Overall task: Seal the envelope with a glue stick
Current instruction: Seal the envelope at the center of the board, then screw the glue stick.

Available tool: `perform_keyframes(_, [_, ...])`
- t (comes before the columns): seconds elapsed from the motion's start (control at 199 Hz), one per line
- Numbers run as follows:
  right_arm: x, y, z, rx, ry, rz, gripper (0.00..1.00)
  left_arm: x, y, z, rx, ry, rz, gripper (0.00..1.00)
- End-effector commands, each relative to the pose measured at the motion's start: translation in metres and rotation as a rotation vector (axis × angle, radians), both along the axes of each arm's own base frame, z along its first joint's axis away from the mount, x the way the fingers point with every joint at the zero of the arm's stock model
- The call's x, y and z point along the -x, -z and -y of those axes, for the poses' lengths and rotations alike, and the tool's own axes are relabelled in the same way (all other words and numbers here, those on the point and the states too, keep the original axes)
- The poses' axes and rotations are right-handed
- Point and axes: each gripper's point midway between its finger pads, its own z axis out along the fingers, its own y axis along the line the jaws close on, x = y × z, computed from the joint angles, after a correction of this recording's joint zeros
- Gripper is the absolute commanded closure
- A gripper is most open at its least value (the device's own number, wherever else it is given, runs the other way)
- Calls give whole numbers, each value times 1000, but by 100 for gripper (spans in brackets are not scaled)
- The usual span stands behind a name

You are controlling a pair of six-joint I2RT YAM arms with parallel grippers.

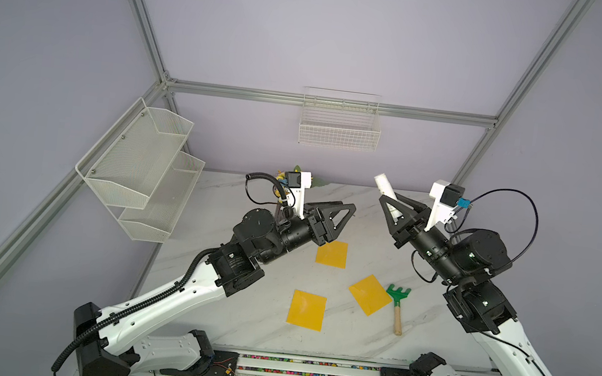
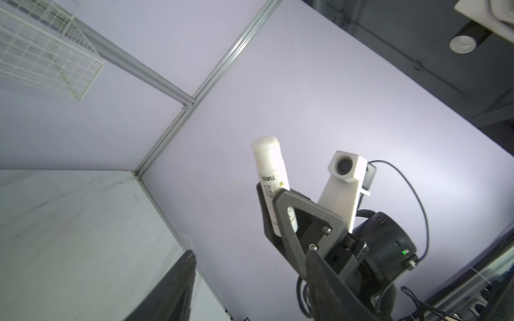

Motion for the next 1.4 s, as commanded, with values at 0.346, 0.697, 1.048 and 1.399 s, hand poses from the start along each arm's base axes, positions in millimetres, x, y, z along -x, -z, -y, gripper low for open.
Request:
perform_keyframes(0.346, [37,-50,-20,-54,-187,367,100,39,-85,-12,253,89,226,38])
perform_keyframes(0.697, [40,-45,-37,-51,-277,355,100,27,-90,8,216,87,242,39])
perform_keyframes(1.048, [37,-45,-40,-47,-260,350,100,20,-84,23,193,102,232,58])
perform_keyframes(1.399, [42,-38,-41,-5,-259,364,100,16,-81,24,157,81,218,78])
